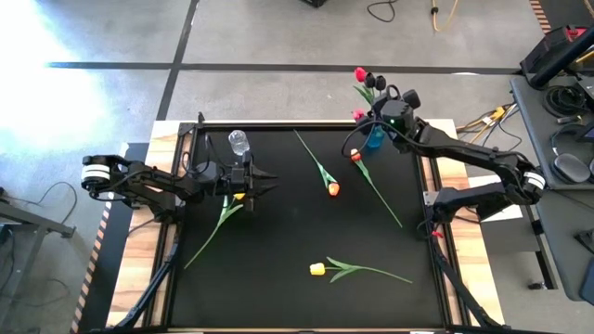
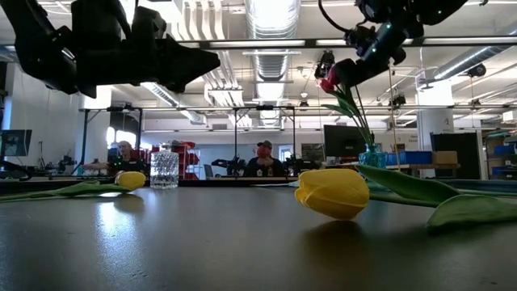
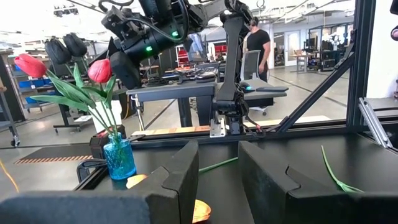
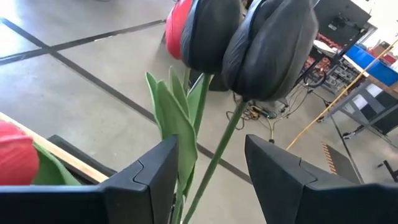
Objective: Sort flowers into vase by color
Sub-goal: Put the black tulip into the blue vase, then put the left yellow tulip into the transparent vase
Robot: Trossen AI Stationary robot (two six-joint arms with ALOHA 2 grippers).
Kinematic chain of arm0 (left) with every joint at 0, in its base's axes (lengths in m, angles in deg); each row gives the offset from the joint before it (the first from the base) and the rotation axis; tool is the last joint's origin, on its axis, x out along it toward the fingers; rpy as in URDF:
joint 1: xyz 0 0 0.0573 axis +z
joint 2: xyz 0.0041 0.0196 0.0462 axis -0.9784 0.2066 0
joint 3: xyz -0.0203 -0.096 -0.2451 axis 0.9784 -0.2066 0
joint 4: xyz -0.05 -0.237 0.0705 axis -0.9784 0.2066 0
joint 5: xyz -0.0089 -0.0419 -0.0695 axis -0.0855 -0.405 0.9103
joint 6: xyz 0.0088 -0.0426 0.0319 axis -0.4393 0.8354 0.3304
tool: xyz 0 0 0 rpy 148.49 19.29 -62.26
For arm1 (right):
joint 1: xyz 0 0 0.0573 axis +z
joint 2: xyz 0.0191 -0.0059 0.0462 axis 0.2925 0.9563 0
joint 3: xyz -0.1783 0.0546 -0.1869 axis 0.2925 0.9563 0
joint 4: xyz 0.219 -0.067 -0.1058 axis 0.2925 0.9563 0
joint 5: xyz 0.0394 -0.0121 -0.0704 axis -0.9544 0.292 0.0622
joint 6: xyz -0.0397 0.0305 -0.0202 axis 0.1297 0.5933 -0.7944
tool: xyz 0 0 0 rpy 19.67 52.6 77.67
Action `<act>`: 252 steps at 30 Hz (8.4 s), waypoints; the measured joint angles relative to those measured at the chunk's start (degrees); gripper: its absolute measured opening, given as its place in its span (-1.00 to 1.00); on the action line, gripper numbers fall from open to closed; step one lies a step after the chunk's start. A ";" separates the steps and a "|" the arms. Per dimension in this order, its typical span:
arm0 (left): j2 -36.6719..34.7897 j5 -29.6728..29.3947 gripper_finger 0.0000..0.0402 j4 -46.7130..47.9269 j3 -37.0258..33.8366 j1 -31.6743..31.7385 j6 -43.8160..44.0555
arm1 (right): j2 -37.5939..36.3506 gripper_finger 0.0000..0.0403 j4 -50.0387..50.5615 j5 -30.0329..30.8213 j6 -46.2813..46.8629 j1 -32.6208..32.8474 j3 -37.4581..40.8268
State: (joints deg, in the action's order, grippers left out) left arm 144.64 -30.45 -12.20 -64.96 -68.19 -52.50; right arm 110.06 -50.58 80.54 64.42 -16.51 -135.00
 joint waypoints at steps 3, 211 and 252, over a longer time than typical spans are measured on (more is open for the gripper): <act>0.00 0.00 -0.50 0.02 0.00 0.02 0.00 | 0.00 -0.14 -0.11 -1.62 1.07 0.00 0.66; 0.00 0.00 -0.50 1.50 0.00 0.02 -1.33 | -22.32 -0.06 16.00 -28.22 -1.71 -15.55 7.76; -0.90 -7.79 -1.00 73.90 15.67 -13.03 10.45 | -16.57 -0.95 8.42 2.77 21.40 47.89 20.92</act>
State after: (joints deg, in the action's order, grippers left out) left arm 143.74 -38.24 61.71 -49.29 -81.21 -42.05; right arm 93.48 -42.16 83.31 85.82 31.38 -114.09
